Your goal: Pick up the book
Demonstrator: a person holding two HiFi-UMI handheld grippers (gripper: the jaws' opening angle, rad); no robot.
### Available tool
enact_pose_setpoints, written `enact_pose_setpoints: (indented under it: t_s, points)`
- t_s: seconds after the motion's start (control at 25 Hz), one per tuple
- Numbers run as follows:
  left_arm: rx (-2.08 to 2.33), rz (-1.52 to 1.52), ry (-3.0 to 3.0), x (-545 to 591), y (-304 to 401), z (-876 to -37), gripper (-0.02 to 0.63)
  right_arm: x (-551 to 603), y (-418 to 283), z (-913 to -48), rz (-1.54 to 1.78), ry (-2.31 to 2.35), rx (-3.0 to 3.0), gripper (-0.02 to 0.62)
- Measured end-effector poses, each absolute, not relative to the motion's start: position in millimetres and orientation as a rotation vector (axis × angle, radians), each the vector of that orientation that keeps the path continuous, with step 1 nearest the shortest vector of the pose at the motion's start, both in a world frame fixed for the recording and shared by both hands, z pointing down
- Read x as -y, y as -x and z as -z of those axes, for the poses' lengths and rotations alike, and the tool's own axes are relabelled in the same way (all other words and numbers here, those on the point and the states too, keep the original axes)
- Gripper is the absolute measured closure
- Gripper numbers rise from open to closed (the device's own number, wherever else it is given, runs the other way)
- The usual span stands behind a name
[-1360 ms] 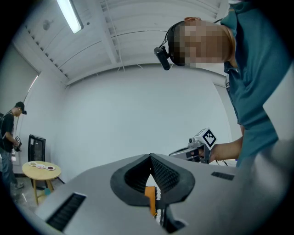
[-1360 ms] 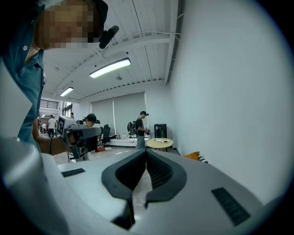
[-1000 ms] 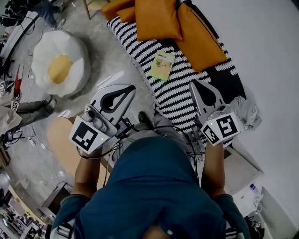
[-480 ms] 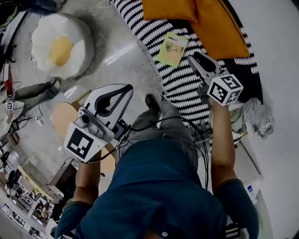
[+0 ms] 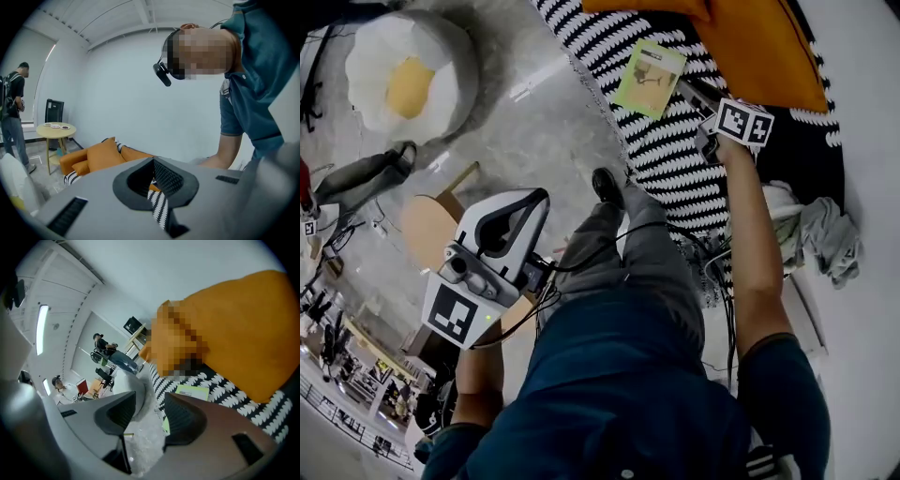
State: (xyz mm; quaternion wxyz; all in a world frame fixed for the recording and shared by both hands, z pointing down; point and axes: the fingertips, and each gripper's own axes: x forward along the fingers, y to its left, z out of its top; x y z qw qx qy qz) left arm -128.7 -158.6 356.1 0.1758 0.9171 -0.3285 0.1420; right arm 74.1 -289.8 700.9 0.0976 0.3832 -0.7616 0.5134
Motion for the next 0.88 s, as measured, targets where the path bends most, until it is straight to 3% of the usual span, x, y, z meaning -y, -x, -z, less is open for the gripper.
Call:
enact_pose_setpoints:
  t_s: [0.48, 0.88]
  points:
    - [0.89, -0.488, -2.428, 141.9, 126.5, -443.4, 0.603, 287.7, -93.3, -883.9, -1.922, -1.149, 1.966, 0.385]
    - [0.85, -0.522, -2.314, 137.4, 123.5, -488.0, 0.603, 281.7, -86.1, -967.9, -2.082, -1.047, 1.823, 0.385]
